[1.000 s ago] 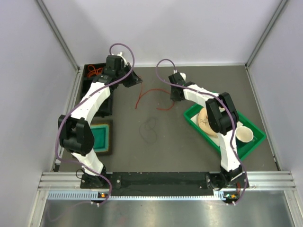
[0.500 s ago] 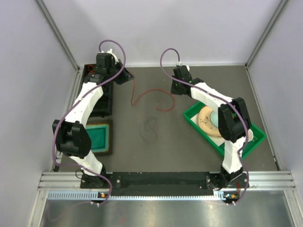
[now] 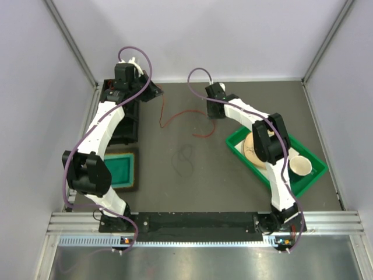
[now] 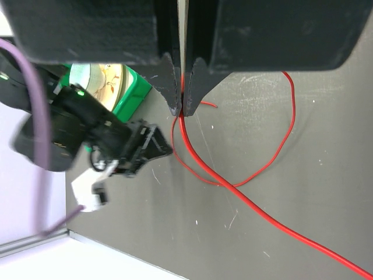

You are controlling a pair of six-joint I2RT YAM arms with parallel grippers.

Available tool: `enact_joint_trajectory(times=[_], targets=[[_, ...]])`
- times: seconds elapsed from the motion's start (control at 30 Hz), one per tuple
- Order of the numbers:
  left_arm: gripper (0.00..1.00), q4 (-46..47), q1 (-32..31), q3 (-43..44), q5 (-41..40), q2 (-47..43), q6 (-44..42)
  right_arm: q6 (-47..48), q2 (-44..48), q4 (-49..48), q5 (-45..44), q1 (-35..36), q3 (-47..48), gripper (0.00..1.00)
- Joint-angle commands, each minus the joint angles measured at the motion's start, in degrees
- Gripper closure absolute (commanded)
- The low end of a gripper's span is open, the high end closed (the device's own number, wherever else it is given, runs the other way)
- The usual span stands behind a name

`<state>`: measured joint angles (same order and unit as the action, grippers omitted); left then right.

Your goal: Untangle the cables

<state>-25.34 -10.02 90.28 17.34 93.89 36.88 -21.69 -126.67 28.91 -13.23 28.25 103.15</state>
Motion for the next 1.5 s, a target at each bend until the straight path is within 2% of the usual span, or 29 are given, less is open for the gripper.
enact_joint_trajectory(times=[0.0, 0.2, 0.27, 0.3, 0.33, 0.37, 0.77, 1.17, 1.4, 1.43, 1.47], targets=[[1.0, 0.82, 0.18, 1.74, 1.11, -2.22, -0.85, 1.83, -2.44, 2.38, -2.15, -0.21, 3.9, 0.61], [1.0, 0.38, 0.18, 2.18, 1.11, -2.3, -1.03, 1.3, -5.6, 2.56, -1.36, -0.3, 5.56, 0.7], [1.0, 0.21, 0.18, 2.27, 0.85, -2.57, -1.11, 1.04, -6.83, 2.91, -1.36, -0.3, 6.62, 0.76], [1.0, 0.12, 0.18, 2.27, 0.85, -2.66, -1.2, 0.86, -7.01, 2.91, -1.44, -0.3, 6.8, 0.79], [1.0, -0.14, 0.18, 2.36, 0.76, -2.74, -1.29, 0.69, -7.1, 2.82, -1.36, -0.3, 6.8, 0.92], [1.0, -0.23, 0.18, 2.36, 0.5, -3.0, -1.37, 0.51, -7.01, 2.74, -1.18, -0.3, 6.71, 1.0], [1.0, -0.58, 1.06, 2.27, 0.32, -3.62, -1.46, -0.45, 3.44, -1.57, -1.1, -0.3, -0.14, 1.0], [1.0, -2.61, 4.92, 4.81, -0.38, -6.17, -2.87, -7.66, 14.08, -7.19, 14.97, -0.13, -4.28, 1.0], [1.0, -8.05, 7.65, 11.05, -4.59, -6.44, -6.82, -7.4, 14.88, -5.53, 13.68, 0.31, -4.1, 1.0], [1.0, -8.66, 7.82, 12.01, -5.03, -6.35, -8.83, -7.05, 14.88, -4.74, 13.41, 0.23, -4.36, 0.95], [1.0, -10.15, 7.74, 14.63, -6.6, -6.26, -9.72, -6.87, 15.22, -4.56, 13.41, 0.31, -5.5, 0.82]])
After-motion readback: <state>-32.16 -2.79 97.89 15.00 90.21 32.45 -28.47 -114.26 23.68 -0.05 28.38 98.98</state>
